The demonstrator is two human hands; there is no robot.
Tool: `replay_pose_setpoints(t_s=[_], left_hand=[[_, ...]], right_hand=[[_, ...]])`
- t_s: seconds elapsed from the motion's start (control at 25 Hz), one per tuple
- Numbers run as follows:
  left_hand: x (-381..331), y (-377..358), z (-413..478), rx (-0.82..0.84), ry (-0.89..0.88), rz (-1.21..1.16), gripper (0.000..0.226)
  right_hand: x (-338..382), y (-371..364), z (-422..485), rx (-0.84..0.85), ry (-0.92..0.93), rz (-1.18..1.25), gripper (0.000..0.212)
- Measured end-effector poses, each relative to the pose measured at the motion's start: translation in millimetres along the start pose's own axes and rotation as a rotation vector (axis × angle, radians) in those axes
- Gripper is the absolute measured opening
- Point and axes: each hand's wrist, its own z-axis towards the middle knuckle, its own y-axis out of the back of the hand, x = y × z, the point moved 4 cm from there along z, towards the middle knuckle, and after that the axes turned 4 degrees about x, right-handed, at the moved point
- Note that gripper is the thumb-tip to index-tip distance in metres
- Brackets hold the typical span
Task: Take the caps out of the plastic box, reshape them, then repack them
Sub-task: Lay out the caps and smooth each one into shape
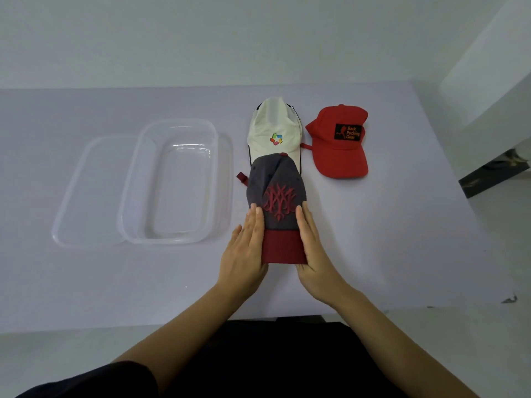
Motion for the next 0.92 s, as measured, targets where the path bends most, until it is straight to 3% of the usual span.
replay_pose_setpoints(t_s=[0.08, 0.24, 0.32, 0.44, 0.52, 0.68, 0.84, 0.92], left_hand=[[-0.7, -0.7, -0.3, -0.010, -0.003, -0.065, 0.067], [-12.2, -1.1, -7.2, -0.031, 0.169, -0.279, 0.065], [-10.9, 2.5, -6.8, -0.071, 0.061, -0.203, 0.069], [8.9, -11.4, -4.3, -0.093, -0.089, 0.047, 0.081], [22.2, -31.2, -3.0, 0.008, -0.121, 0.123, 0.096], [43.3, -62.1, -8.1, 0.219, -0.092, 0.204, 0.121], [56.2, -68.3, -17.3, 0.367, -0.097, 0.158, 0.104], [58.9, -55.0, -20.4, 0.394, -0.121, 0.107, 0.102]], right_hand=[[1.1, -2.4, -0.5, -0.028, 0.008, 0.046, 0.074], [9.0, -14.2, 0.3, -0.067, 0.020, 0.241, 0.068], [0.4, -9.5, -2.0, -0.034, 0.050, 0.162, 0.072], [-23.6, -3.4, 0.3, 0.086, 0.094, -0.197, 0.091], [-43.8, -10.2, 4.3, 0.111, 0.091, -0.445, 0.106], [-77.7, -33.1, 3.9, 0.095, 0.068, -0.680, 0.115], [-83.3, -29.9, -5.1, 0.257, 0.002, -0.703, 0.107], [-79.1, -12.8, -8.8, 0.187, -0.027, -0.621, 0.097]])
